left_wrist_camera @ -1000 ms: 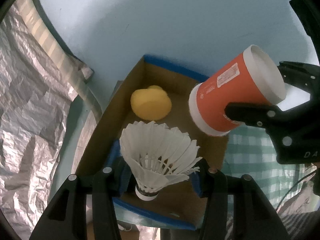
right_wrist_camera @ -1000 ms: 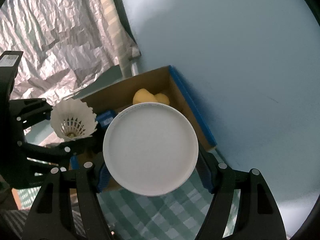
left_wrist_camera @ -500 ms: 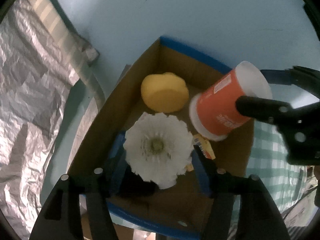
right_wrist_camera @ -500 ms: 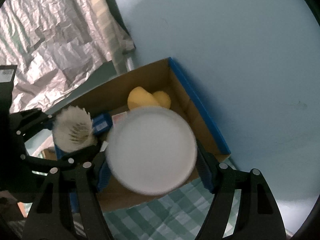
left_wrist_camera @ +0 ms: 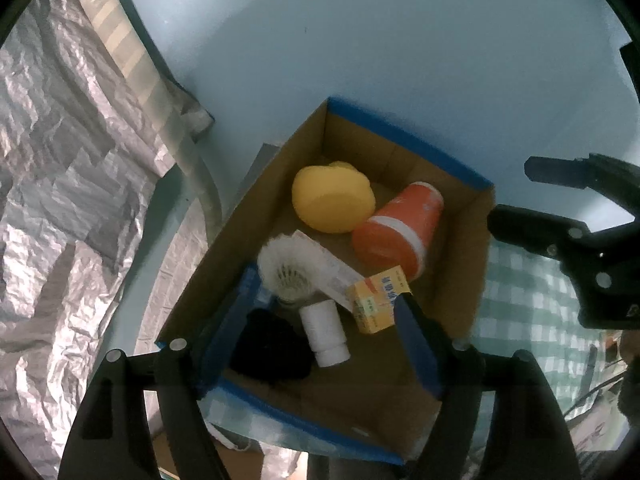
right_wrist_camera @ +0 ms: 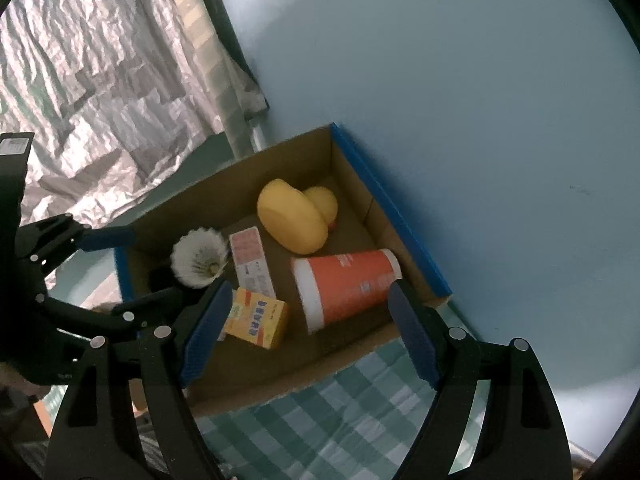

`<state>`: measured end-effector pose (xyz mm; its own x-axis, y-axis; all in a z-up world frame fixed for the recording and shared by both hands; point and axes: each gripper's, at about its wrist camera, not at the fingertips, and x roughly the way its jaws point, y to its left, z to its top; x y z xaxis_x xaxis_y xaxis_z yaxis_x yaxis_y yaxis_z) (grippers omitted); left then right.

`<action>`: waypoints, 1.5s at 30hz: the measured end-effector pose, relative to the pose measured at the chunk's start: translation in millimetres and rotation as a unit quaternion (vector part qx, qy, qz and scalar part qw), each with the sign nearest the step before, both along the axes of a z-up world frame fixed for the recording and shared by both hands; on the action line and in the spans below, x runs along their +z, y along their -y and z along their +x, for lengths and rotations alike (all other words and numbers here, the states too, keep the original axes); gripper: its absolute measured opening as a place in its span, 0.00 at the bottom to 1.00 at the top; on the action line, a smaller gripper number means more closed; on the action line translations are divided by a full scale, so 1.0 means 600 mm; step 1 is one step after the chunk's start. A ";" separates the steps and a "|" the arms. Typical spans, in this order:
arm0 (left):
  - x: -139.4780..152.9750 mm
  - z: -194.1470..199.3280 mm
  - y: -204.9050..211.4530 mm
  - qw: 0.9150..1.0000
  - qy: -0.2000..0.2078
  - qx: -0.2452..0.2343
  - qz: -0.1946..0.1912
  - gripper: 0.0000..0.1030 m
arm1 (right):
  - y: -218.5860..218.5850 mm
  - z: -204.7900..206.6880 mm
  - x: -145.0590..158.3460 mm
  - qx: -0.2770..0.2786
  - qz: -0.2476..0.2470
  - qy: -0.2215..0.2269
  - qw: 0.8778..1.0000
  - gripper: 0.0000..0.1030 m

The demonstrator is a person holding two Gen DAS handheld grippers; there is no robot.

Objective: Organize objects

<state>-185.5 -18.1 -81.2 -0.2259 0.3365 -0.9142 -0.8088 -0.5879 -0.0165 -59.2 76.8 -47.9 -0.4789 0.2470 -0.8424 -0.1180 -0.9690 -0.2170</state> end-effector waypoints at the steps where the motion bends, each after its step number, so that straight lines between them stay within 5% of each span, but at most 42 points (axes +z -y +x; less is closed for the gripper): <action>1: 0.007 0.003 0.001 1.000 0.000 -0.001 0.003 0.76 | 0.001 0.003 0.005 -0.001 0.000 -0.002 1.000 0.78; 16: 0.099 0.076 0.021 0.999 -0.017 -0.023 0.029 0.86 | 0.016 0.069 0.060 -0.018 -0.003 -0.015 1.000 0.79; 30: 0.151 0.156 0.083 0.998 -0.044 0.018 0.034 0.88 | 0.036 0.145 0.079 -0.051 -0.014 -0.038 0.998 0.79; 45: 0.143 0.181 0.112 0.998 -0.048 0.040 0.027 0.95 | 0.036 0.178 0.071 -0.069 -0.018 -0.041 0.997 0.79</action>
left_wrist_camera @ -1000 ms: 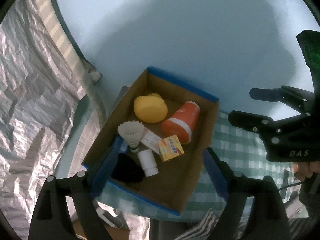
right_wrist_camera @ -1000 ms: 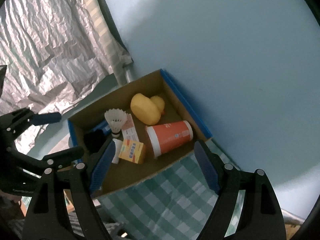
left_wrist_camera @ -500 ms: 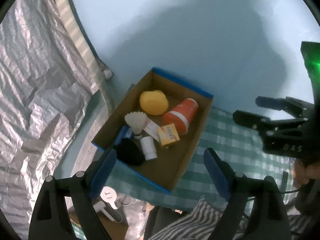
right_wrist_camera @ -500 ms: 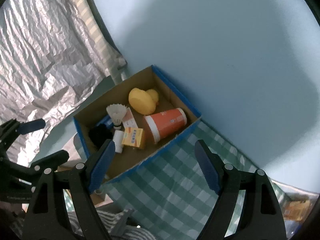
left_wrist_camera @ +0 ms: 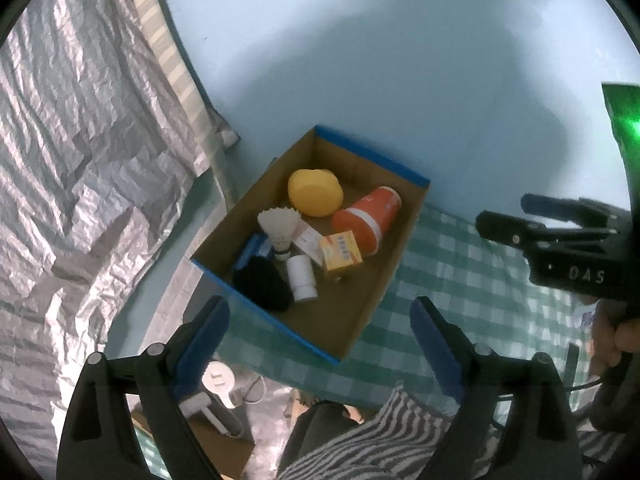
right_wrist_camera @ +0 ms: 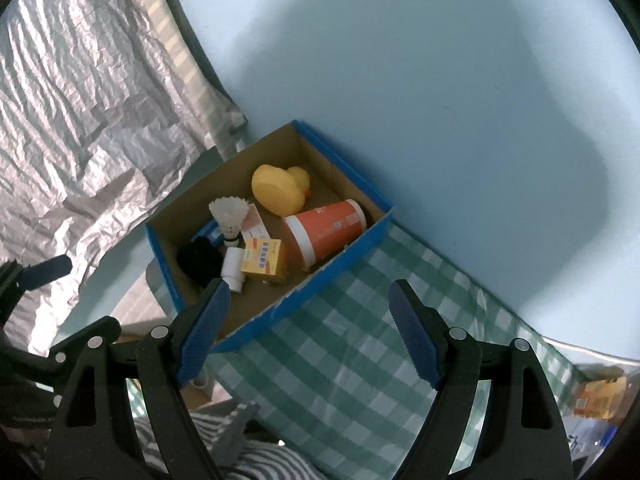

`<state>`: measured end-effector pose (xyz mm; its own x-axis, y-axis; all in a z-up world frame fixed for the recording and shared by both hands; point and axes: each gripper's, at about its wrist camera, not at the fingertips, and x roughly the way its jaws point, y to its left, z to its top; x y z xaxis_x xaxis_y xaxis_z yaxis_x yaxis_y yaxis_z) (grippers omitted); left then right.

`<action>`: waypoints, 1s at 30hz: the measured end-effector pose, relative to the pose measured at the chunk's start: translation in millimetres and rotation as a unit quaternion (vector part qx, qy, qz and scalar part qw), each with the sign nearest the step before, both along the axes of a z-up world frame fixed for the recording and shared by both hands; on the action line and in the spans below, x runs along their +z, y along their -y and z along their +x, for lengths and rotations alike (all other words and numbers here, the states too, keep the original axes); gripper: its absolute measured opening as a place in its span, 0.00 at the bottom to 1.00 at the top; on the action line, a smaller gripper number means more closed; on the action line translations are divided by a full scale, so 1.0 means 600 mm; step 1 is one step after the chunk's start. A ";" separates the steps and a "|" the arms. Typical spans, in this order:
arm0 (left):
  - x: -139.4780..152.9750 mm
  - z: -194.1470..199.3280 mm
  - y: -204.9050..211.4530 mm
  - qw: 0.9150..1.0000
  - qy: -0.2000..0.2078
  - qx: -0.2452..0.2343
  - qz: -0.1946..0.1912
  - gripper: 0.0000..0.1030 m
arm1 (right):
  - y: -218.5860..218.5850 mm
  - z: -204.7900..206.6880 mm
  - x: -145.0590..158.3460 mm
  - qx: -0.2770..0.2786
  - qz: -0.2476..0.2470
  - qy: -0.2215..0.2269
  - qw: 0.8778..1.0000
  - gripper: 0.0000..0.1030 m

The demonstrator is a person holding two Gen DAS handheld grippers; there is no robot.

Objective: Organize objects

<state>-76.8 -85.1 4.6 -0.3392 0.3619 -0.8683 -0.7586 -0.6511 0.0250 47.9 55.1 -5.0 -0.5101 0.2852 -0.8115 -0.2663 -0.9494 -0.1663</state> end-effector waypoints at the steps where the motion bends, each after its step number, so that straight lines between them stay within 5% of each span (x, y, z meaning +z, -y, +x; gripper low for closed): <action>1: -0.001 0.001 0.001 1.000 0.000 0.001 -0.001 0.97 | 0.000 0.001 0.000 -0.001 0.000 0.000 1.000 0.79; 30: -0.012 0.016 -0.001 1.000 0.004 -0.010 -0.024 0.99 | 0.009 0.017 -0.004 -0.004 0.004 0.014 1.000 0.79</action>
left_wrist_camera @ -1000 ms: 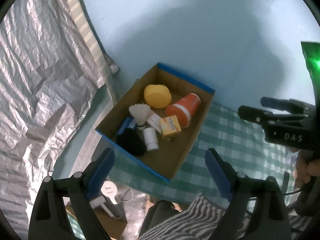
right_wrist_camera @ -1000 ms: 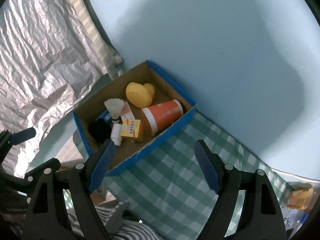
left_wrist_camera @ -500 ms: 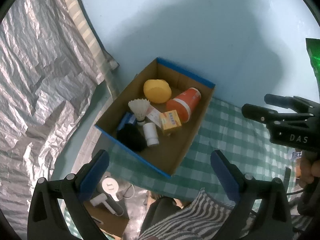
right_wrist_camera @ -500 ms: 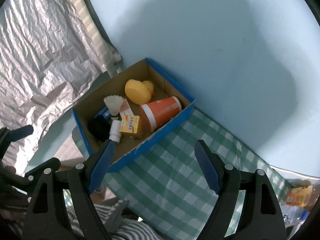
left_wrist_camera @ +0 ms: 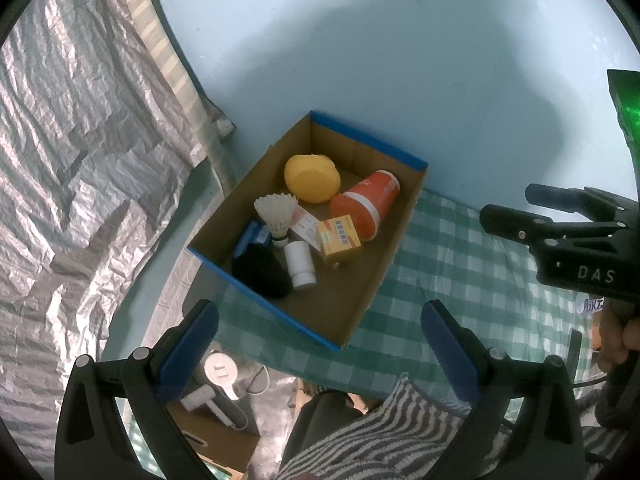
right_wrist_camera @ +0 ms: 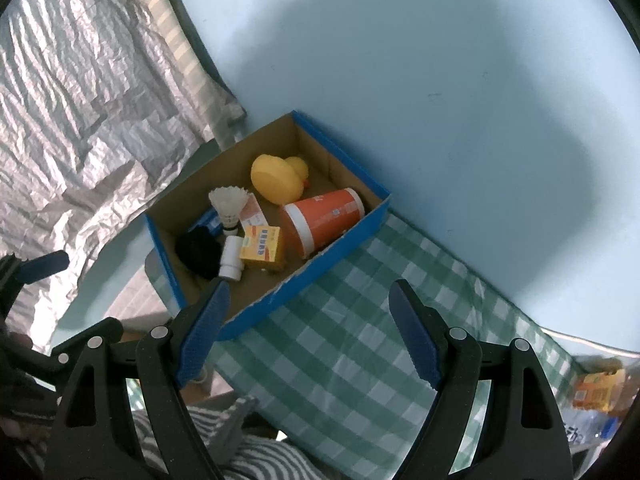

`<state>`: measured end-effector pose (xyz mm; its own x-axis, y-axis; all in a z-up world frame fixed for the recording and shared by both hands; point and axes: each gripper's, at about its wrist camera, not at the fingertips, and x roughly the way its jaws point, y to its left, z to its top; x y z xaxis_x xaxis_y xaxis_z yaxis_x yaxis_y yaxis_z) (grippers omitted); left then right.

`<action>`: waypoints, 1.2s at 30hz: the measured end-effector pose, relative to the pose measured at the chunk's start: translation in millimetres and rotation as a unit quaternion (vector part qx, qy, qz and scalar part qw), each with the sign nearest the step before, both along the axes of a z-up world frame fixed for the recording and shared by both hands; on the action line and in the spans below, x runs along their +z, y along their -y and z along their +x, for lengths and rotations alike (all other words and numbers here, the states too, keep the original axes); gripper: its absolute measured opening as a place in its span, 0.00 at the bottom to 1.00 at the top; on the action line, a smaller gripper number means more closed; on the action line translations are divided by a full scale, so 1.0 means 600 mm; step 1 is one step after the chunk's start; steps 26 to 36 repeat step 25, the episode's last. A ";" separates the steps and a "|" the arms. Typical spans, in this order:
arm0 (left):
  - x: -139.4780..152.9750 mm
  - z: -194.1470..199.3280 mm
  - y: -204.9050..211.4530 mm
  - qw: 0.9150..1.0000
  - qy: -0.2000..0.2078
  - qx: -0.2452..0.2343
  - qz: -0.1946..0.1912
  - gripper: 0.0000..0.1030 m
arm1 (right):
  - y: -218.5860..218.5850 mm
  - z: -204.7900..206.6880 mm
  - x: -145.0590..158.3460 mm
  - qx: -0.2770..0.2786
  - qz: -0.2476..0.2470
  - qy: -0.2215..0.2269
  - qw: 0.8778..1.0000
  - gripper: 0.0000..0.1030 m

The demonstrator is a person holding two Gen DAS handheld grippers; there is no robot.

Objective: Organize objects

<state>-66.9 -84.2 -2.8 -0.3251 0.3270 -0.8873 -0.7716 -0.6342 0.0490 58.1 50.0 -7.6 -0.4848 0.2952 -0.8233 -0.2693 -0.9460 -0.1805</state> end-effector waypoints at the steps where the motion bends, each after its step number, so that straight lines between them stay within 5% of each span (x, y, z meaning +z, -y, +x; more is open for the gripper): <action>1: -0.001 0.000 0.000 1.000 0.000 0.000 -0.001 0.99 | 0.000 -0.001 0.000 0.000 -0.001 0.000 1.000 0.79; 36: -0.006 -0.014 0.001 1.000 0.013 0.002 0.000 0.99 | 0.001 -0.010 -0.005 0.003 -0.006 0.008 1.000 0.79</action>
